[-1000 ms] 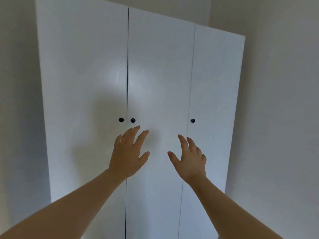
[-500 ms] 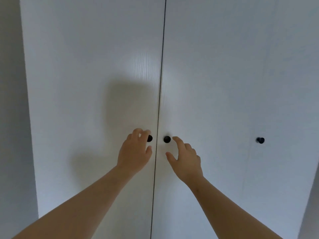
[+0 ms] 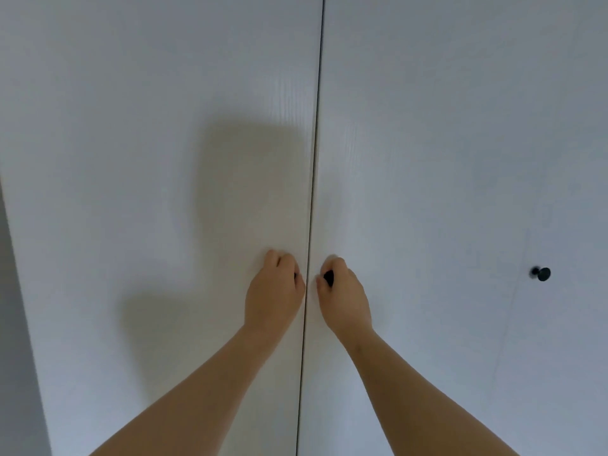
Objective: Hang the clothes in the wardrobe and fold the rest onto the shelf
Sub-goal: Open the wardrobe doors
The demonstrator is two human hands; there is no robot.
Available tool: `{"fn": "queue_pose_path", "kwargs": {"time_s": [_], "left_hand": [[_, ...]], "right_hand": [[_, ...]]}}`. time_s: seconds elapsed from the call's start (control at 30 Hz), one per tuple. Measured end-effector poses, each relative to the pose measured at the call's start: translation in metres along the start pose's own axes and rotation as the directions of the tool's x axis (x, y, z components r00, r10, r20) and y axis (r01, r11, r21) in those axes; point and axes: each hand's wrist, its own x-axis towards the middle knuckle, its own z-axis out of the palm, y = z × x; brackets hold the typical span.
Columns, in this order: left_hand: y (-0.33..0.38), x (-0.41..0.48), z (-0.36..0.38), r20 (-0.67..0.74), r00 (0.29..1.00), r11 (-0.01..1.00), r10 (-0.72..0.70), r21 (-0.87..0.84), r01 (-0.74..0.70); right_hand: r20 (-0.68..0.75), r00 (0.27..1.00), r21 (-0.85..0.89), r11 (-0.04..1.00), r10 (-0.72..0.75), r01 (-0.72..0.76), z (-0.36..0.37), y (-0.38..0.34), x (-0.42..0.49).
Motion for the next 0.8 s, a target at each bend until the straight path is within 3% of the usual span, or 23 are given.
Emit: {"fn": "queue_pose_path", "kwargs": {"time_s": [0.23,0.43,0.67,0.8], "left_hand": [[0.022,-0.058,-0.045,-0.097,0.99,0.986,-0.1,-0.14,0.086],[0.038,-0.126,-0.119,-0.247,0.936,0.956,-0.251,-0.212,0.201],[0.04,-0.175,-0.203,-0.202,0.844,0.859,-0.497,-0.248,0.447],[0.043,-0.198,-0.215,-0.141,0.838,0.837,-0.527,-0.259,0.483]], "right_hand": [[-0.026,1.0,0.024,1.0,-0.002,0.003,-0.04,-0.003,-0.052],[-0.094,0.995,0.074,0.997,0.043,-0.036,-0.112,0.002,-0.121],[-0.131,0.982,0.033,0.99,0.137,-0.134,-0.196,0.004,-0.187],[-0.046,0.961,0.063,0.961,0.274,-0.271,-0.21,-0.011,-0.215]]}}
